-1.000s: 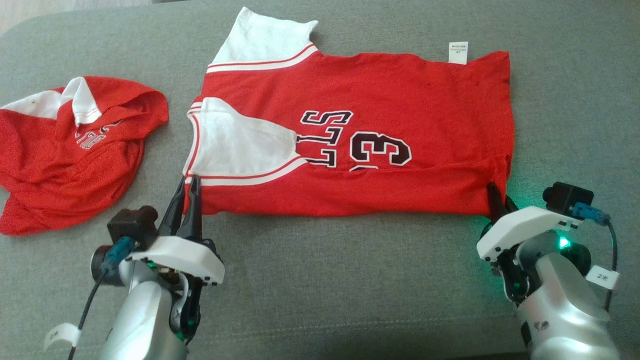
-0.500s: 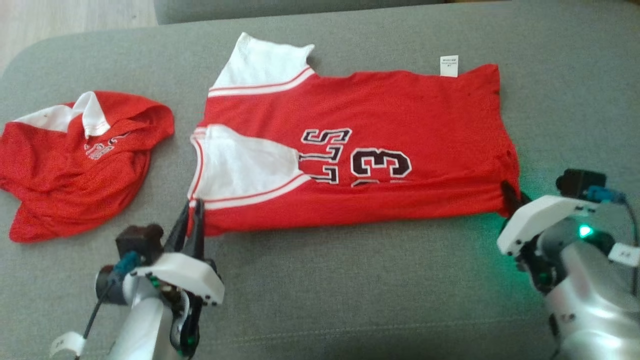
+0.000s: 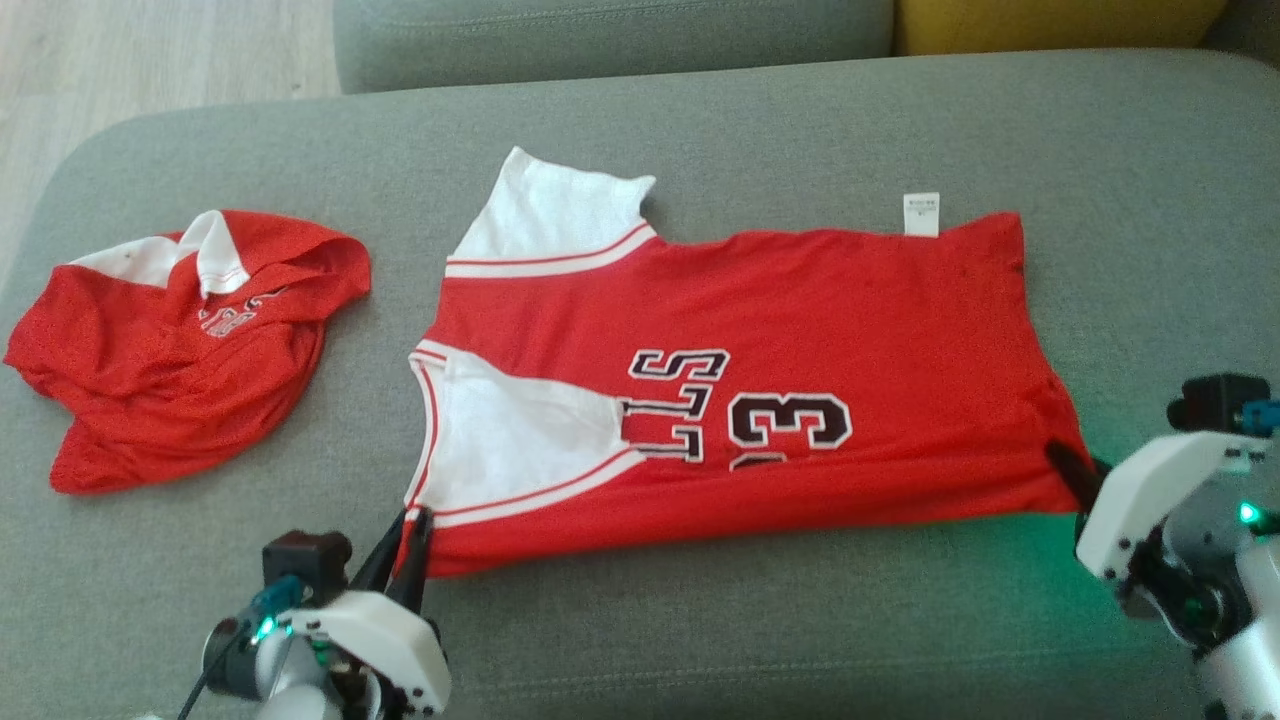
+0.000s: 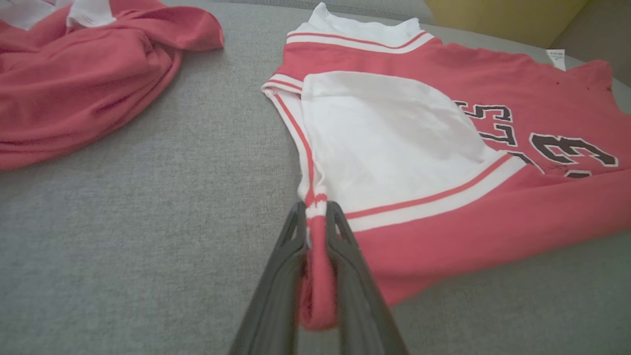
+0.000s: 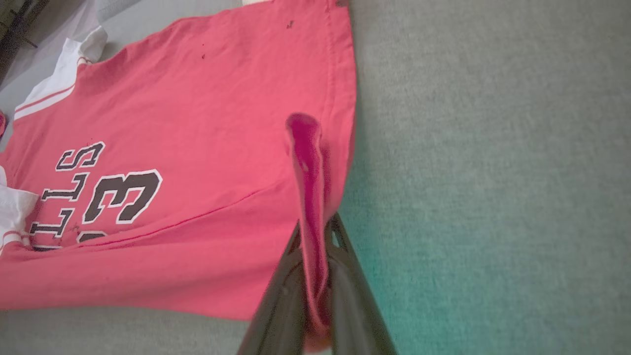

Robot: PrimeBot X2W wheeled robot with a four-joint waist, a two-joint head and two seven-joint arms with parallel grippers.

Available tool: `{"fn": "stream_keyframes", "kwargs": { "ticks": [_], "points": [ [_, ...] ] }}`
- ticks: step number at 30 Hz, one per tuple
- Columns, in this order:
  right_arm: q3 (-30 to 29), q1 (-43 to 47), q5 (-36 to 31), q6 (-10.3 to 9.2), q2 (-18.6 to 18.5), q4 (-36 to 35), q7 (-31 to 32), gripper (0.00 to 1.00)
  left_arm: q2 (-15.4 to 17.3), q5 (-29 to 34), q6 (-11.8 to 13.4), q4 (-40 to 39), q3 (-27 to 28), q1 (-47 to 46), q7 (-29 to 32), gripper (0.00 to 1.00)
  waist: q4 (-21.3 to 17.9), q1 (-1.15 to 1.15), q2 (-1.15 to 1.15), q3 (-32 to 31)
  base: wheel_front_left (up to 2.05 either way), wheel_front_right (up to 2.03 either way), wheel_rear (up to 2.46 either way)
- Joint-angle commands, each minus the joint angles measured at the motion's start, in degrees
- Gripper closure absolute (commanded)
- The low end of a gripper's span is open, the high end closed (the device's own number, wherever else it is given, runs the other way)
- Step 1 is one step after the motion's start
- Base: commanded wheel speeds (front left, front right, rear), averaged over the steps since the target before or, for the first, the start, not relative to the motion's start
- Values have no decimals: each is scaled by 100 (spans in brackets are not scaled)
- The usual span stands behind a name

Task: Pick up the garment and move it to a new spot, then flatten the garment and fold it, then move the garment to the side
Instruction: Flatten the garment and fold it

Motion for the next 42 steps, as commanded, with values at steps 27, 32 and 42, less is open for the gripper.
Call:
{"fn": "stream_keyframes", "kwargs": {
  "ticks": [27,32,42],
  "points": [
    [-493,739,-674,41,762,-2709,-1390,0,-36,-244,369,-1516,437,-281,-674,0,-61,0,0,13,0,0,0],
    [72,509,-1031,41,685,-2490,-2251,0,-102,-217,318,-1850,569,-401,-692,0,-240,0,0,44,0,0,0],
    [525,-386,-1315,41,913,-1949,-2874,0,288,16,71,-1296,482,-1273,-419,0,-733,0,0,708,0,0,0]
  ]
}}
